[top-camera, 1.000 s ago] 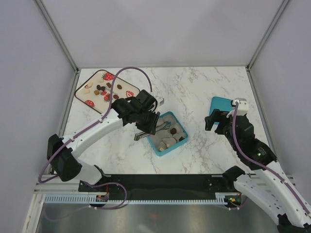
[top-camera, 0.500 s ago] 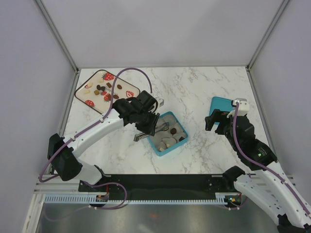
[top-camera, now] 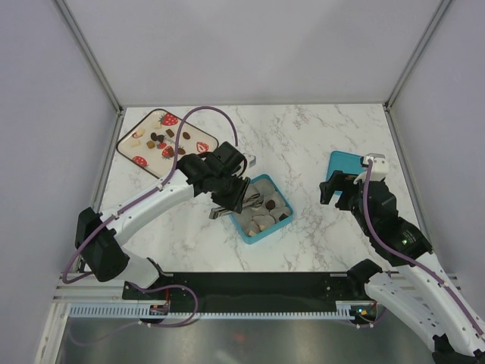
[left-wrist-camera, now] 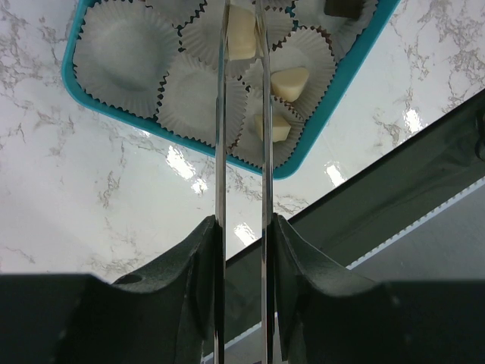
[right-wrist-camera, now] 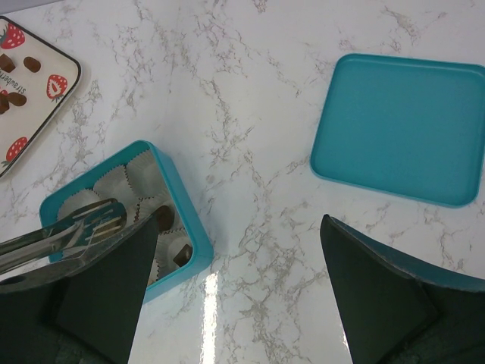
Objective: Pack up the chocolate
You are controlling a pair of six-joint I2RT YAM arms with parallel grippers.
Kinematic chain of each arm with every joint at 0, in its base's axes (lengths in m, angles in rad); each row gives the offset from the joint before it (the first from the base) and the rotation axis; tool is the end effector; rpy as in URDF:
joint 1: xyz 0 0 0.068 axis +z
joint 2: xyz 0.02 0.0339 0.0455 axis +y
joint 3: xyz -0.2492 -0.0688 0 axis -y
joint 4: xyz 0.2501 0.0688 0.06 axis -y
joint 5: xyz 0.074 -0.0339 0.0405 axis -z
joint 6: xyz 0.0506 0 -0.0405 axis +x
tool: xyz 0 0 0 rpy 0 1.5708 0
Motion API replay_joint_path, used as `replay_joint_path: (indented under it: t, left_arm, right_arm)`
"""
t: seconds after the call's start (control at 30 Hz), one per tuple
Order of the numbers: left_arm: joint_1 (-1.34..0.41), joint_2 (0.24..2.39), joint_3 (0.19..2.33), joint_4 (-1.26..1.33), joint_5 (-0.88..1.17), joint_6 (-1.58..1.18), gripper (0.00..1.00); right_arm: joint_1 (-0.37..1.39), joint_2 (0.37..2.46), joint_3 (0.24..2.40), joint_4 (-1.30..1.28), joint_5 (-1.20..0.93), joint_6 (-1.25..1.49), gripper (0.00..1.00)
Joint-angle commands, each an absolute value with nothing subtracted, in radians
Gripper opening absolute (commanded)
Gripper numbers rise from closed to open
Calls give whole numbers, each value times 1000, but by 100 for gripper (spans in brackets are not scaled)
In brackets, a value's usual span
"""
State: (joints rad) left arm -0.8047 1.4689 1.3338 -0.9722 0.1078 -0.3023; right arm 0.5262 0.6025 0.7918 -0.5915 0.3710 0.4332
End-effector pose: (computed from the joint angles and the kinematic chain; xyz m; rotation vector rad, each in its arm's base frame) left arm 0.2083 -0.2244 0.2760 0.7214 2.6695 -0.4699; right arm 0.1480 0.0648 0.3133 0.1502 1.9480 0.2690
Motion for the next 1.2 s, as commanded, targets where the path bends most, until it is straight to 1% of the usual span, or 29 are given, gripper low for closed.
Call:
replay_joint_path:
  t: [0.0,0.6,0.73,0.83,0.87,0.97,1.1,1.17]
  left_arm:
    - [-813,1477,1335,-971,117,-304,41]
    - [-813,1499,1393,-974,84,-304,44]
    - [-811,1480,1439,-992,51,-310,43]
    - [-811,1463,1506,-1032,3,-314,43]
    - [-811,1462,1525,-1041,-55,-316,43]
    - [-796,1465,1583,-1069,-128,-302,43]
    - [-695,1483,1618,-1078,-159,-290,42]
    - [-635,1493,1623,-1078,-245,-285,43]
  right_arm:
    - [525,598,819,-580,376,440,97]
    - [526,584,813,-583,379,440,97]
    - [526,584,816,-584,379,440,97]
    - [526,586,818,-583,379,440,97]
    - [526,584,818,-583,379,442,97]
    - [526,584,813,-583,376,445,97]
    - [526,578,810,-583,371,449,97]
    - [526,575,807,-581,368,449,97]
